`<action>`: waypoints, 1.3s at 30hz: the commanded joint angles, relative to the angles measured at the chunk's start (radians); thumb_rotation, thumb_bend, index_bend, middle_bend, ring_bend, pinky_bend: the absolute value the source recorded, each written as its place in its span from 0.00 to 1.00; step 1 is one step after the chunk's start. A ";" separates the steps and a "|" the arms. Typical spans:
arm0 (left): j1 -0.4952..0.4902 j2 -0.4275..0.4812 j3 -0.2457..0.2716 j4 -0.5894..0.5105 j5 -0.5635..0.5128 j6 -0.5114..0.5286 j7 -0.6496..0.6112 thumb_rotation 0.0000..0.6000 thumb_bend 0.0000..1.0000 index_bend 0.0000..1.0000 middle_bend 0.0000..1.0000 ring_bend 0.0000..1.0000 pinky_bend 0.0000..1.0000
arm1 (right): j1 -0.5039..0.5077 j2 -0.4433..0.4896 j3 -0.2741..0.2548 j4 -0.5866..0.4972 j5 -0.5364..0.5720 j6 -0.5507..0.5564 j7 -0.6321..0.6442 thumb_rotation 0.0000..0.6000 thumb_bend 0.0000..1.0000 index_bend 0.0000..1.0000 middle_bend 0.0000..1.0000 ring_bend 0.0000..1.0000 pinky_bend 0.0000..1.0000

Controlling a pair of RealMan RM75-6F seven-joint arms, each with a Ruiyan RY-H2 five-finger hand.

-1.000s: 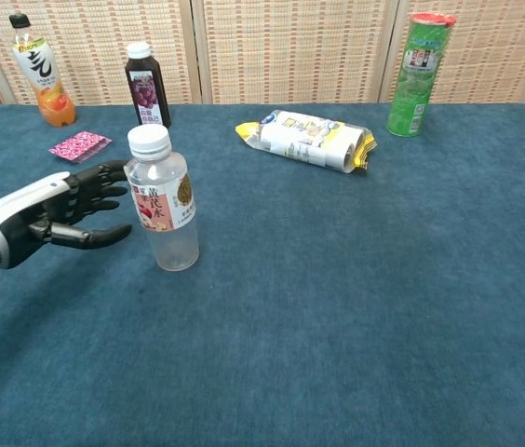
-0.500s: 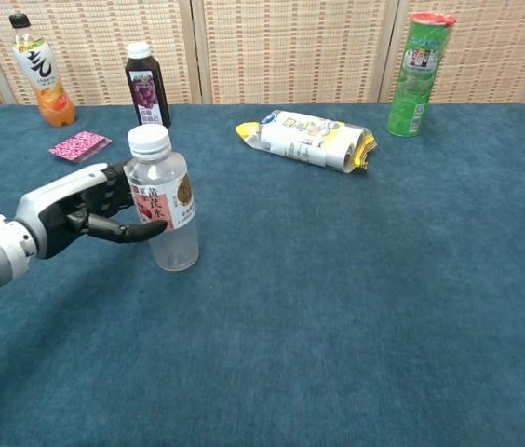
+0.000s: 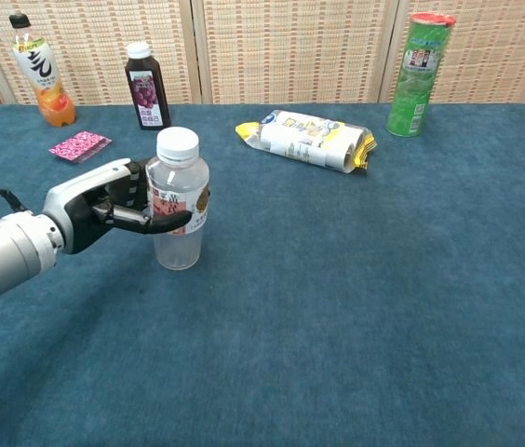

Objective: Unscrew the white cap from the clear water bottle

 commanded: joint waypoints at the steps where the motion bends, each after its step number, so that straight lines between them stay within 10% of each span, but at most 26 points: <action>1: -0.004 -0.007 0.005 0.016 0.002 -0.003 -0.017 1.00 0.32 0.28 0.38 0.13 0.09 | 0.001 0.000 0.001 0.001 0.000 -0.002 0.001 0.86 0.06 0.00 0.00 0.00 0.00; 11: 0.018 -0.036 -0.001 0.047 -0.002 0.040 -0.143 1.00 0.45 0.48 0.54 0.24 0.13 | 0.020 -0.020 0.002 0.006 -0.037 -0.009 0.005 0.85 0.06 0.00 0.00 0.00 0.00; 16: 0.044 -0.059 -0.021 0.040 0.017 0.140 -0.170 1.00 0.52 0.50 0.56 0.27 0.16 | 0.125 0.016 -0.027 -0.044 -0.128 -0.089 0.300 0.77 0.18 0.00 0.02 0.00 0.01; 20: 0.042 -0.049 -0.054 -0.033 0.008 0.176 -0.115 1.00 0.52 0.50 0.56 0.27 0.18 | 0.222 0.013 0.012 -0.062 -0.110 -0.171 0.429 0.60 0.48 0.00 0.26 0.10 0.23; 27: 0.027 -0.006 -0.088 -0.190 -0.071 0.137 0.050 1.00 0.52 0.50 0.56 0.27 0.19 | 0.436 -0.035 0.034 -0.113 -0.067 -0.456 0.709 0.62 0.68 0.00 0.73 0.60 0.74; 39: 0.007 -0.029 -0.108 -0.296 -0.198 0.107 0.316 1.00 0.52 0.50 0.56 0.27 0.19 | 0.624 -0.252 0.063 -0.008 -0.086 -0.495 1.062 0.64 0.75 0.00 0.84 0.73 0.82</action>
